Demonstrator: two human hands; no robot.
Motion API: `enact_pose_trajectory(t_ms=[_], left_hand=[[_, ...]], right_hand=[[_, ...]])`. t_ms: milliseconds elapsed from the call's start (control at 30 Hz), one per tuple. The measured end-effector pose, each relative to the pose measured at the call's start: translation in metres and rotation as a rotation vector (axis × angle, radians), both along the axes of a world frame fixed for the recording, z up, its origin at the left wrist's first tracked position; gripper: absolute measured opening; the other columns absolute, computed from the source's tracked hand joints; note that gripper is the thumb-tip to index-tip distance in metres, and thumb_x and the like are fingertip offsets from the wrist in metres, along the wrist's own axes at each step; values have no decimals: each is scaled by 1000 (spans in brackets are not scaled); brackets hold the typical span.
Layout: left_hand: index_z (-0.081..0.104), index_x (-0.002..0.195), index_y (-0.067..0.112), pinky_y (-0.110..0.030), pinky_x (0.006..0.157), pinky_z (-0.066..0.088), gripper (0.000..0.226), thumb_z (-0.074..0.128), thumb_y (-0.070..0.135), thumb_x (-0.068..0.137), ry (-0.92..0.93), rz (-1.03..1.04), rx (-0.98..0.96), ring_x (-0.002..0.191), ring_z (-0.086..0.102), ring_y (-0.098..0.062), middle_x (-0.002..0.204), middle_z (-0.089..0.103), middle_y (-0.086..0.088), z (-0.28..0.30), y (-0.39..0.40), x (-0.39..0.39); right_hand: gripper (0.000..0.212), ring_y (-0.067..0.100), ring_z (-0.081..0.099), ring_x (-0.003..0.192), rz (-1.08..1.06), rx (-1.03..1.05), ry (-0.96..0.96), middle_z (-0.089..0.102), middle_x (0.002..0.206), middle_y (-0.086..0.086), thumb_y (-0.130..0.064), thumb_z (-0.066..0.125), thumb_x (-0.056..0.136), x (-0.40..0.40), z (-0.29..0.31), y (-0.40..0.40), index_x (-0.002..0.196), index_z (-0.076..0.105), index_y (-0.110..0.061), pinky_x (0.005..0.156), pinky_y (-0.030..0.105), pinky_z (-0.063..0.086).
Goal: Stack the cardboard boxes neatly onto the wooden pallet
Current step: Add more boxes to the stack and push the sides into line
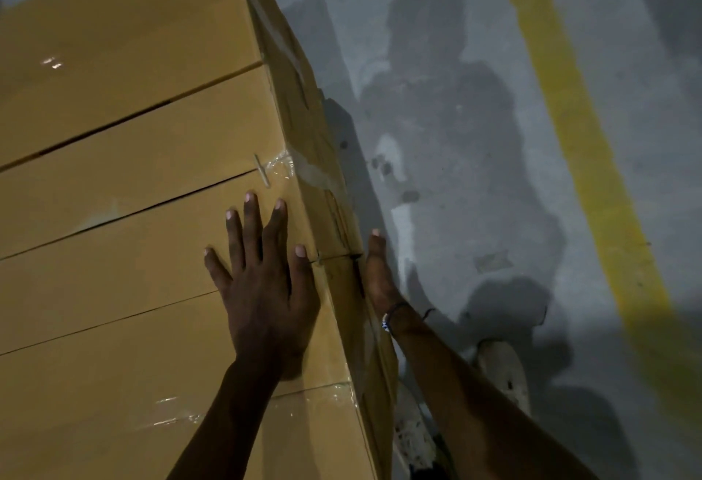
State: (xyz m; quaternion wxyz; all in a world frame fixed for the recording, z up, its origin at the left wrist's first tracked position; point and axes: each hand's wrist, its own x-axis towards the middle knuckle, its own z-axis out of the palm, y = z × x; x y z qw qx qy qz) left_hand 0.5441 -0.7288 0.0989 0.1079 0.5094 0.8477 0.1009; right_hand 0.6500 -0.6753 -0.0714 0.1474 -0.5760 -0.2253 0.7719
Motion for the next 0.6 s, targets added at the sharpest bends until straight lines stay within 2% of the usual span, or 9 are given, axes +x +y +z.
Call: enact_pose_trajectory(t_ms=[33, 100, 200, 267, 333, 400, 467, 600], left_hand=[[19, 166, 30, -68, 124, 0, 62, 27, 47, 107, 6, -2, 2, 162, -8, -18, 176, -2, 7, -1, 0, 0], [20, 166, 30, -67, 124, 0, 62, 28, 46, 107, 14, -2, 12, 162, -7, -19, 176, 0, 6, -3, 0, -1], [21, 166, 29, -66, 125, -1, 62, 29, 44, 106, 13, -1, 14, 162, -6, -19, 176, 1, 5, -2, 0, 1], [21, 166, 29, -66, 125, -1, 62, 30, 44, 106, 15, 7, 11, 162, -6, -19, 176, 1, 5, -1, 0, 2], [21, 166, 28, -66, 125, -1, 62, 30, 44, 106, 12, 10, 10, 162, -6, -19, 176, 1, 5, -1, 0, 3], [22, 166, 28, -67, 125, -1, 63, 30, 44, 106, 7, 9, 8, 162, -6, -19, 176, 0, 6, -1, 0, 2], [22, 166, 28, -66, 125, -1, 63, 30, 45, 106, 5, 9, -1, 162, -6, -19, 176, 0, 5, -1, 0, 1], [22, 165, 28, -65, 125, -1, 62, 30, 46, 106, 9, 10, -4, 162, -6, -20, 176, 0, 5, -2, 1, 1]], right_hand=[[131, 22, 18, 160, 69, 2, 39, 14, 175, -2, -109, 30, 64, -6, -10, -7, 168, 11, -32, 130, 54, 13], [132, 24, 23, 158, 180, -7, 91, 18, 174, -4, -111, 33, 58, -15, -43, -19, 167, 12, -39, 128, 58, 19], [126, 25, 24, 158, 194, 21, 46, 20, 174, -3, -109, 32, 65, -8, -32, -4, 167, 13, -38, 128, 57, 20], [108, 24, 22, 159, 108, 26, -24, 19, 174, -1, -96, 27, 83, -7, -17, 2, 168, 12, -31, 130, 53, 17], [93, 24, 24, 157, 132, 34, 1, 21, 173, 1, -85, 25, 94, -7, -7, -3, 168, 13, -30, 130, 52, 17], [110, 24, 26, 156, 231, 13, 28, 23, 172, -1, -100, 29, 79, -9, -16, -5, 167, 14, -36, 129, 55, 19], [124, 25, 29, 155, 280, 3, 47, 26, 171, -4, -110, 29, 63, -11, -55, -5, 165, 16, -41, 127, 57, 22], [112, 25, 30, 156, 251, -26, 11, 29, 170, -4, -106, 31, 71, -16, -84, -14, 164, 18, -45, 127, 58, 22]])
